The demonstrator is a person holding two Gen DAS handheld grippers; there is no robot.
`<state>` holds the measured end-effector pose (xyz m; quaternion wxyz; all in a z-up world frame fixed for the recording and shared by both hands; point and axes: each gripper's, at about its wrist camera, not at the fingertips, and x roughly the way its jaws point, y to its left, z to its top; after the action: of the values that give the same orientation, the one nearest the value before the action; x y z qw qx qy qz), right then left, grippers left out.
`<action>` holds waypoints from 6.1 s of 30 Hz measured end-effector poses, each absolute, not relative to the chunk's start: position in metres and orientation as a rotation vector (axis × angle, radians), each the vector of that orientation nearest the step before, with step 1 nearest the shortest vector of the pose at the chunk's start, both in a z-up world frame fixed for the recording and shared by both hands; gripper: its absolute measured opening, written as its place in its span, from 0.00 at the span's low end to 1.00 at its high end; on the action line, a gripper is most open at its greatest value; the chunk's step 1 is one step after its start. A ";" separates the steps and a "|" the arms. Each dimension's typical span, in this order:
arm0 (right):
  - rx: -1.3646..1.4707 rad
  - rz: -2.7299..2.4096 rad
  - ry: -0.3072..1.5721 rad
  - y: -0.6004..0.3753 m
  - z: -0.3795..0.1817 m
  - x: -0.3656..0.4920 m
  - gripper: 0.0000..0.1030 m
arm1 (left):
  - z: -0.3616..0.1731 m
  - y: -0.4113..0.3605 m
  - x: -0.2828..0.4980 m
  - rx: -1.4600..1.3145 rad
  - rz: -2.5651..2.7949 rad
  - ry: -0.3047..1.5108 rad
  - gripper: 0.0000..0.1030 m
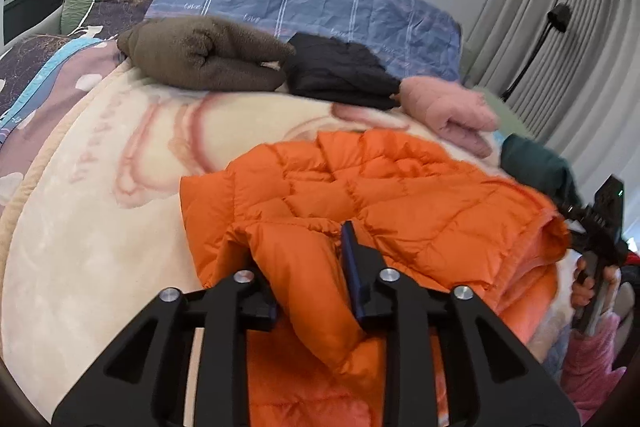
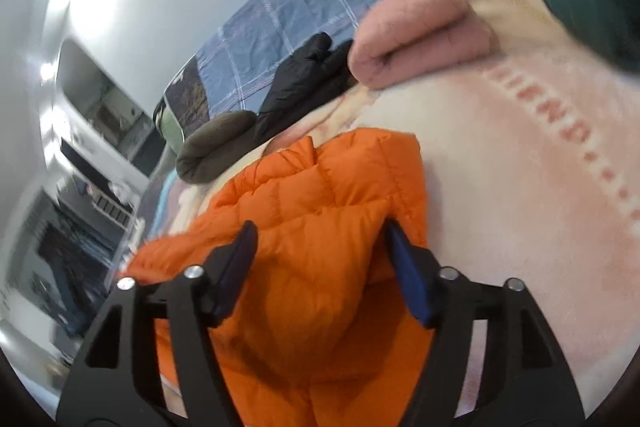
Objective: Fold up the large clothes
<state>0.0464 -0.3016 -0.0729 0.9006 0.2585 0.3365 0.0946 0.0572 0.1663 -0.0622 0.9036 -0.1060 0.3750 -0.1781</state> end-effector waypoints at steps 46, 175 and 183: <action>0.184 -0.082 0.830 -0.288 -0.103 0.182 0.00 | -0.108 0.134 0.179 0.104 -0.221 0.861 0.15; 0.092 0.014 0.844 -0.116 -0.123 0.085 0.51 | -0.145 0.060 0.158 -0.045 -0.362 0.813 0.66; -0.006 0.126 0.856 -0.101 -0.159 0.037 0.51 | -0.144 0.060 0.155 -0.056 -0.396 0.803 0.69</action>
<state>0.0370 -0.1008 -0.1587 0.9079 -0.0027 0.4147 0.0613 0.1549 0.0603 -0.1436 0.9011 -0.0272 0.3883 -0.1913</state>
